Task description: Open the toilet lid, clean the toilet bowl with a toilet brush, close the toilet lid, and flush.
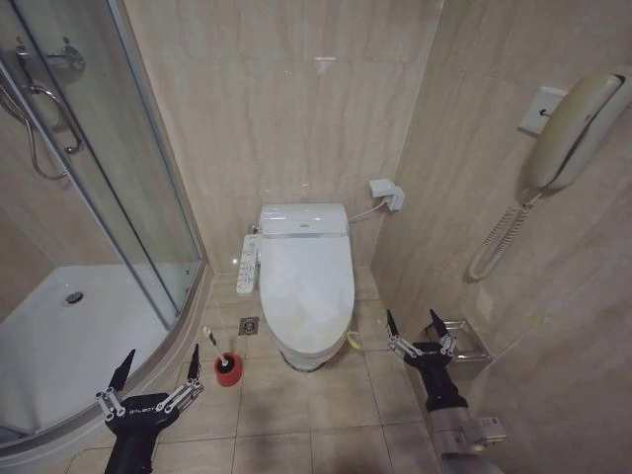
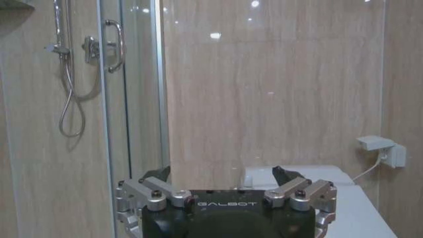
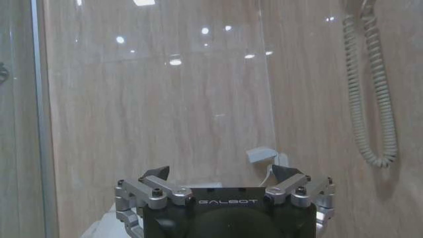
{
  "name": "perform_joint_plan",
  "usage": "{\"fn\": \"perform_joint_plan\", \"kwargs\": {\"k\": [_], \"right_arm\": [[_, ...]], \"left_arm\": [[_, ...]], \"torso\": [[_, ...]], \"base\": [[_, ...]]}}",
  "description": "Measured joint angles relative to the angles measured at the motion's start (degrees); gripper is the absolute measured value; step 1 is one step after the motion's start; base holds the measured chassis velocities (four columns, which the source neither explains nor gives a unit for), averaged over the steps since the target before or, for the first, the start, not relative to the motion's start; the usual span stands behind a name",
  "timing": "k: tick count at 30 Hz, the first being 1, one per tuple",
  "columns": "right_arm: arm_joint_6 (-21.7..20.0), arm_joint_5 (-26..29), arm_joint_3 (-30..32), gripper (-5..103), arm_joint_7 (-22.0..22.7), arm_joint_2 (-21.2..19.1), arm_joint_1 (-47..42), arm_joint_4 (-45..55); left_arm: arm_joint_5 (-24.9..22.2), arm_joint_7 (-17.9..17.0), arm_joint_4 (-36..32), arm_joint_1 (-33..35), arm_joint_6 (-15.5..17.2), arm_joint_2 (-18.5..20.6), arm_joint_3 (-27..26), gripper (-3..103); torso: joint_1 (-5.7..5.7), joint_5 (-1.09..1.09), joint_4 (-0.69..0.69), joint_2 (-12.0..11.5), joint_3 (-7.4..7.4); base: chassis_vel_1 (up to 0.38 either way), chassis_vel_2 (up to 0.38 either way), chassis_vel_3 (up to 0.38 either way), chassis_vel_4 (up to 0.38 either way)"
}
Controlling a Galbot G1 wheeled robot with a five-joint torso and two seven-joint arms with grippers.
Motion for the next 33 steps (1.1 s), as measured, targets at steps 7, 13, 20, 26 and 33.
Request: {"fn": "perform_joint_plan", "kwargs": {"k": [7,13,20,26,33], "right_arm": [[0.3,0.1,0.0,100,0.2,0.1,0.4,-0.5],[0.2,-0.6,0.2,100,0.9,0.1,0.7,-0.9],[0.6,-1.5,0.4,100,1.4,0.2,1.0,-1.3],[1.3,-1.2,0.4,100,1.1,0.1,1.0,-1.5],[2.5,-1.1,0.4,100,0.6,0.1,1.3,-2.3]], "left_arm": [[0.0,0.0,0.0,0.0,0.0,0.0,0.0,100],[0.0,0.0,0.0,0.0,0.0,0.0,0.0,100],[0.0,0.0,0.0,0.0,0.0,0.0,0.0,100],[0.0,0.0,0.0,0.0,0.0,0.0,0.0,100],[0.0,0.0,0.0,0.0,0.0,0.0,0.0,100]], "torso": [[-0.01,0.0,0.0,0.0,0.0],[0.05,0.0,0.0,0.0,0.02],[0.08,0.0,0.01,0.0,0.03],[0.01,0.0,0.0,0.0,0.0],[0.01,0.0,0.0,0.0,0.0]], "base": [[-0.008,0.013,0.008,-0.004],[-0.131,0.13,0.143,-0.137],[-0.102,0.092,0.075,-0.084],[0.025,-0.029,-0.022,0.027],[0.001,-0.004,0.003,-0.001]]}}
